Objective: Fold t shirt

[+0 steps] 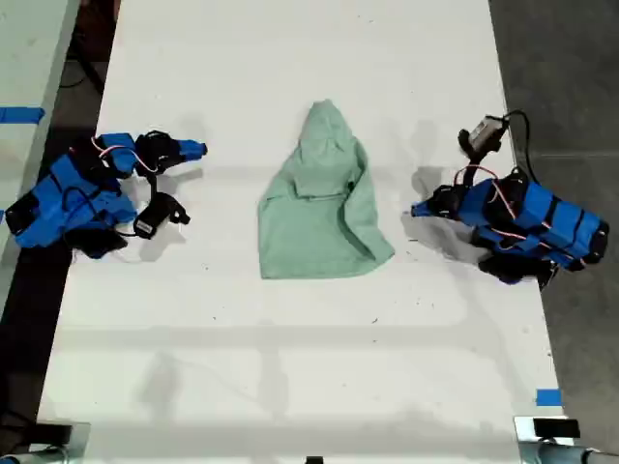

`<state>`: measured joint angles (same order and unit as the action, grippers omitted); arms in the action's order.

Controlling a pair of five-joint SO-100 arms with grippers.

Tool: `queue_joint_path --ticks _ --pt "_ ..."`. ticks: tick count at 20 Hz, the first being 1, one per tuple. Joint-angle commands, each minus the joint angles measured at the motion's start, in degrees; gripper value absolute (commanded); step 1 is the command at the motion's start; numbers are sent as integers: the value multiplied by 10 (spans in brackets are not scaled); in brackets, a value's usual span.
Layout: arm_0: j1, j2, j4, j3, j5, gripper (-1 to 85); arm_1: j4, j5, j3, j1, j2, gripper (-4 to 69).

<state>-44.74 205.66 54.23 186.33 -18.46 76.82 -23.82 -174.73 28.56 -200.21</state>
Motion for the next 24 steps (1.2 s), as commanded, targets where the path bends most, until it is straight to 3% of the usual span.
queue_joint_path --ticks 1,12,14,18,22,24 --pt "1 4 -11 24 1 35 2 22 -31 -21 -9 21" --pt "2 4 -12 24 -4 26 2 20 -31 -19 -9 21" --pt "47 5 -40 20 -73 -3 2 20 -31 -19 -9 21" --pt "75 5 -75 -15 -69 -3 2 20 -31 -20 -9 21" --pt "70 -123 6 -198 -32 -3 2 19 -31 -20 -9 21" --pt "161 -306 34 -349 15 -3 2 18 -31 -23 -9 21"
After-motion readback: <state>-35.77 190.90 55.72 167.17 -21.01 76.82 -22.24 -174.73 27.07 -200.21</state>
